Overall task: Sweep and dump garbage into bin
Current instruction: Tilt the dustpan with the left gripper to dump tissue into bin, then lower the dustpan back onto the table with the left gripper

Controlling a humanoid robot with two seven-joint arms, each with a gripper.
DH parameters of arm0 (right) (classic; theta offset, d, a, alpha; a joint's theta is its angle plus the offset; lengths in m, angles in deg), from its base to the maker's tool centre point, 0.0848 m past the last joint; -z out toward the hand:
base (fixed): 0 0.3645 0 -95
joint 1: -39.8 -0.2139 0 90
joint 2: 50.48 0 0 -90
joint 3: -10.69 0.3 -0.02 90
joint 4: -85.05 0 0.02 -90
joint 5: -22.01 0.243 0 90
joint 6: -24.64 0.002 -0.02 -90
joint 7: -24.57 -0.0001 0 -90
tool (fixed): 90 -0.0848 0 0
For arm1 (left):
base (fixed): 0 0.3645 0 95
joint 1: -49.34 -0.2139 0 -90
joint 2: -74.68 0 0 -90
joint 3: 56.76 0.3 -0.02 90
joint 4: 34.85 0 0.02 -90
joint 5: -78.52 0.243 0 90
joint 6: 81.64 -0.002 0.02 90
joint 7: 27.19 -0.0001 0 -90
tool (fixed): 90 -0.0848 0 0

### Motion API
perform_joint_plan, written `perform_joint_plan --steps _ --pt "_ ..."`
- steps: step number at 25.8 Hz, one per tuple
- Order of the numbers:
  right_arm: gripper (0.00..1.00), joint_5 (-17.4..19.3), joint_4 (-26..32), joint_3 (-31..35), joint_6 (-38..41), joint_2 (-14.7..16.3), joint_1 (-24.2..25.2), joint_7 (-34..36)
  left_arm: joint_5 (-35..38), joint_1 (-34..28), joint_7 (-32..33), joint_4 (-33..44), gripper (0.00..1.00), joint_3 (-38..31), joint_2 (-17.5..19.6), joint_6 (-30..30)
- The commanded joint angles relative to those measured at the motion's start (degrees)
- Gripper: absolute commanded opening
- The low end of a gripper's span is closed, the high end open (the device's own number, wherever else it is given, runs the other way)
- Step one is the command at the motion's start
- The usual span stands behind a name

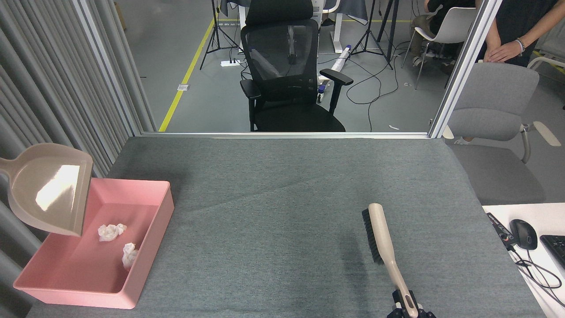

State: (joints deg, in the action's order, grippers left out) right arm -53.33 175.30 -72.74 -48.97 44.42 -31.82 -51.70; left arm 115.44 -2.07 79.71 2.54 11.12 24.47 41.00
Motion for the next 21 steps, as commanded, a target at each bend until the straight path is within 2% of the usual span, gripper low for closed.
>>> perform_joint_plan --steps 1,3,4,6,7,10,12,14,17,21 --pt "0.14 0.11 -0.08 0.46 0.05 0.1 -0.01 -0.11 -14.59 1.49 6.12 2.07 0.0 -3.11 -2.7 -8.99" --pt "0.14 0.11 -0.08 0.73 0.14 0.19 -0.01 -0.11 -28.31 0.7 11.4 9.81 0.0 -2.76 -5.87 -17.96" --pt "0.14 0.11 -0.08 0.73 0.14 0.28 -0.01 -0.11 -33.84 -0.18 11.4 15.34 0.0 -2.67 -7.1 -23.32" --pt "0.15 0.11 -0.08 0.73 0.05 0.37 -0.1 -0.19 -39.38 -4.75 10.78 24.39 0.0 -2.5 -8.59 -30.44" --pt "0.15 0.11 -0.08 0.73 -0.04 0.37 -0.1 -0.19 -40.35 -7.04 10.69 27.74 0.0 -2.14 -10.44 -30.79" --pt "0.15 0.11 0.01 0.73 -0.04 0.37 -0.19 -0.28 -40.0 -10.11 8.76 33.27 0.0 1.11 -18.43 -30.62" --pt "0.15 0.11 0.01 0.64 0.14 0.72 -0.1 -0.37 -38.24 -12.75 5.86 34.42 0.0 3.74 -22.21 -30.09" --pt "0.15 0.11 0.01 0.55 0.14 0.81 0.17 -0.37 -34.99 -14.68 3.58 33.89 0.0 6.03 -24.94 -27.54" --pt "0.15 -0.5 0.01 0.2 0.4 1.16 0.25 -0.46 -29.19 -16.09 2.52 31.52 0.0 7.7 -30.91 -21.21" --pt "0.15 -0.5 0.1 0.37 0.75 2.21 0.34 -0.55 -19.52 -17.76 2.43 28.7 0.0 7.96 -36.45 -17.87"
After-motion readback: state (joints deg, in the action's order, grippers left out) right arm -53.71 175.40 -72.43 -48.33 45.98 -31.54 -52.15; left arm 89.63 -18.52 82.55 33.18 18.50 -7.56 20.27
